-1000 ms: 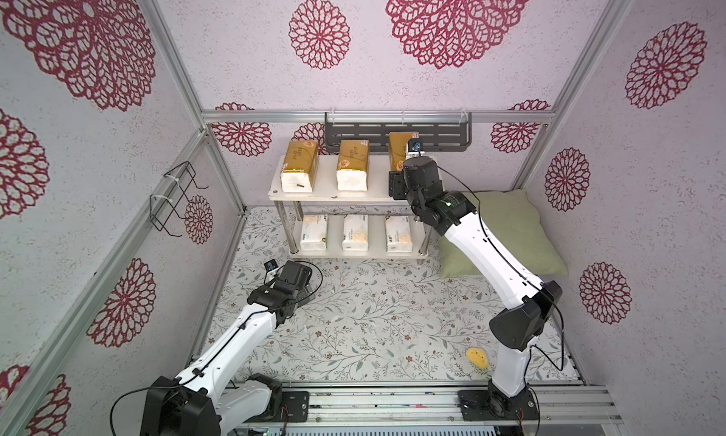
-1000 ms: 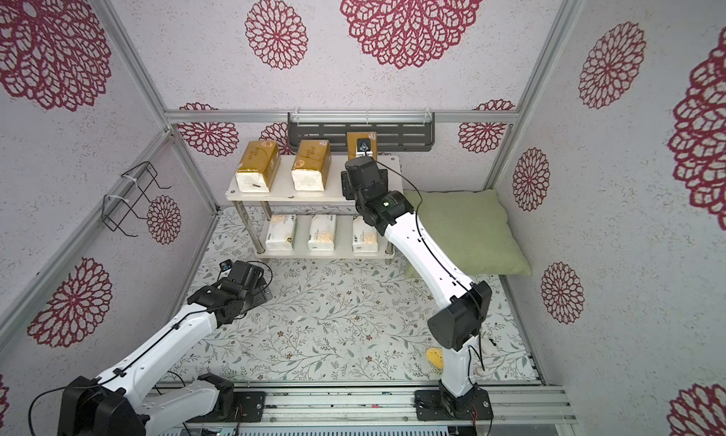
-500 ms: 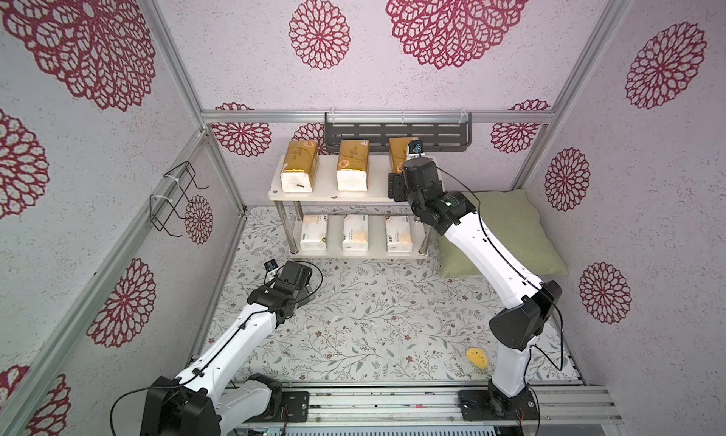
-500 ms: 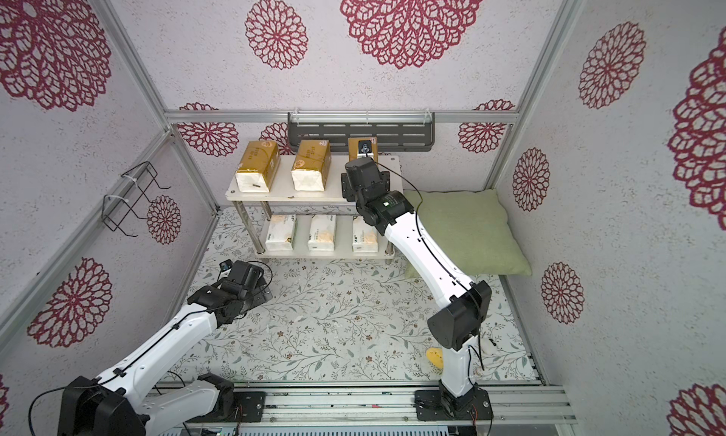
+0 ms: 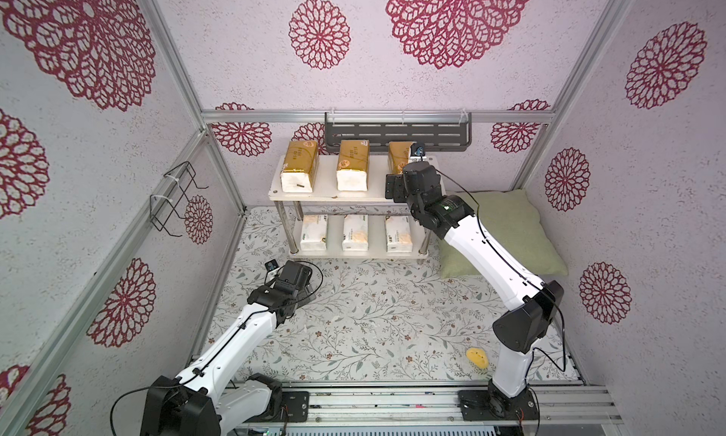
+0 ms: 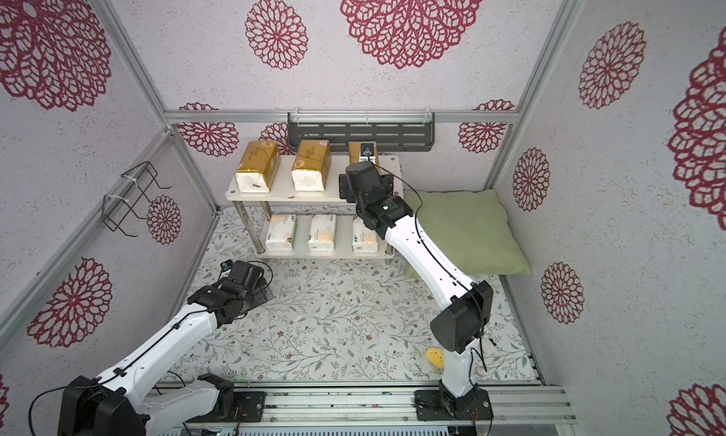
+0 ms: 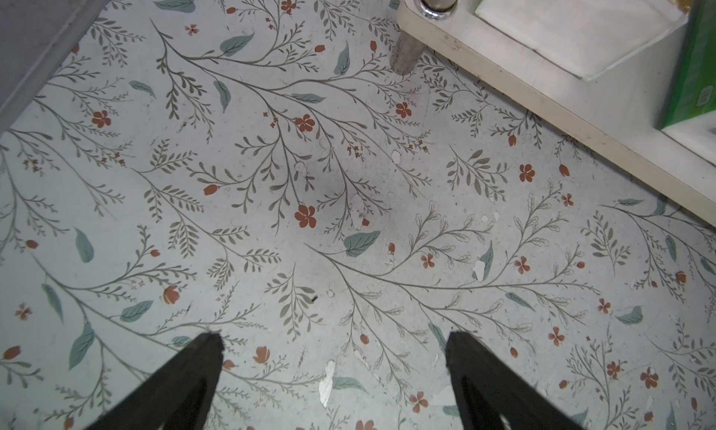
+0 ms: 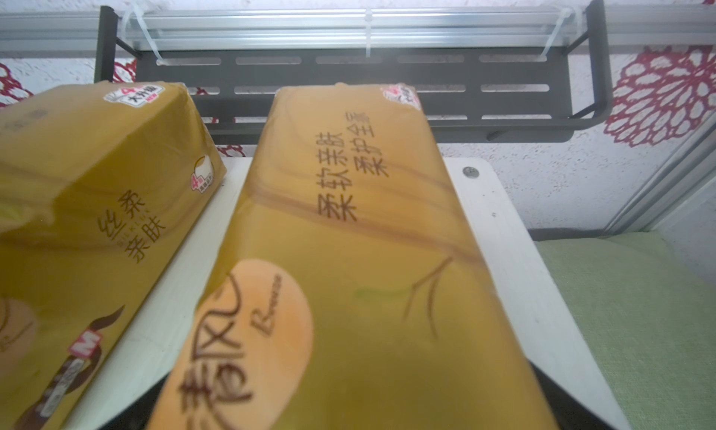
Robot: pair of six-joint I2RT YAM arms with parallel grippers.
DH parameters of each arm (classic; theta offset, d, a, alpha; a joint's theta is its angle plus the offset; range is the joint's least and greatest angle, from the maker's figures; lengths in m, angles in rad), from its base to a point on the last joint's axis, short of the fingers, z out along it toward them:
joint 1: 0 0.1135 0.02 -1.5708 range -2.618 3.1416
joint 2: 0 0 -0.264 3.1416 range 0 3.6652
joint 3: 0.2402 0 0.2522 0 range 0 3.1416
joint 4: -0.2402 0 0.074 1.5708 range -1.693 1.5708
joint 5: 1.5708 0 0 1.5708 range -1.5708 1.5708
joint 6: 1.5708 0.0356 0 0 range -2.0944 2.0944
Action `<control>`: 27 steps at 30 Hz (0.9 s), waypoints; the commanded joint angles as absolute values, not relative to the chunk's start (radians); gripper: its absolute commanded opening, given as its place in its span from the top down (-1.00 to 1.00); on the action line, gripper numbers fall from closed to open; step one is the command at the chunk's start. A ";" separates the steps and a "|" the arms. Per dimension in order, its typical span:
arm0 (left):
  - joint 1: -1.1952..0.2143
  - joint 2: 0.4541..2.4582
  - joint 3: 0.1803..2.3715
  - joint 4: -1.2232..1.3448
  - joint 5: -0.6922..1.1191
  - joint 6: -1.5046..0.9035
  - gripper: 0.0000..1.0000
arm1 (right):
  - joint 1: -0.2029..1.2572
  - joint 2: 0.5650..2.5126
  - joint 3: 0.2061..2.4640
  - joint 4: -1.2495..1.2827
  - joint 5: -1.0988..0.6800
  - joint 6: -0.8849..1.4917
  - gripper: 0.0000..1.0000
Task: Place the tissue boxes on the shelf by color
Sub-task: Place a box of tissues on the shelf.
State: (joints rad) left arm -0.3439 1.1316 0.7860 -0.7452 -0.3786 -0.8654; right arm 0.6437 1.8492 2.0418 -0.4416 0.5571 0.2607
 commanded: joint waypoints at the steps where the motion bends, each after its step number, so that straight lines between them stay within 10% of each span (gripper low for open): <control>1: -0.339 1.132 0.788 -0.738 -0.377 -0.871 -0.95 | 0.635 1.775 2.035 -0.384 0.592 0.274 -0.98; 27: -0.339 1.128 0.785 -0.732 -0.373 -0.876 -0.95 | 0.640 1.597 1.663 -0.002 0.509 0.213 -0.98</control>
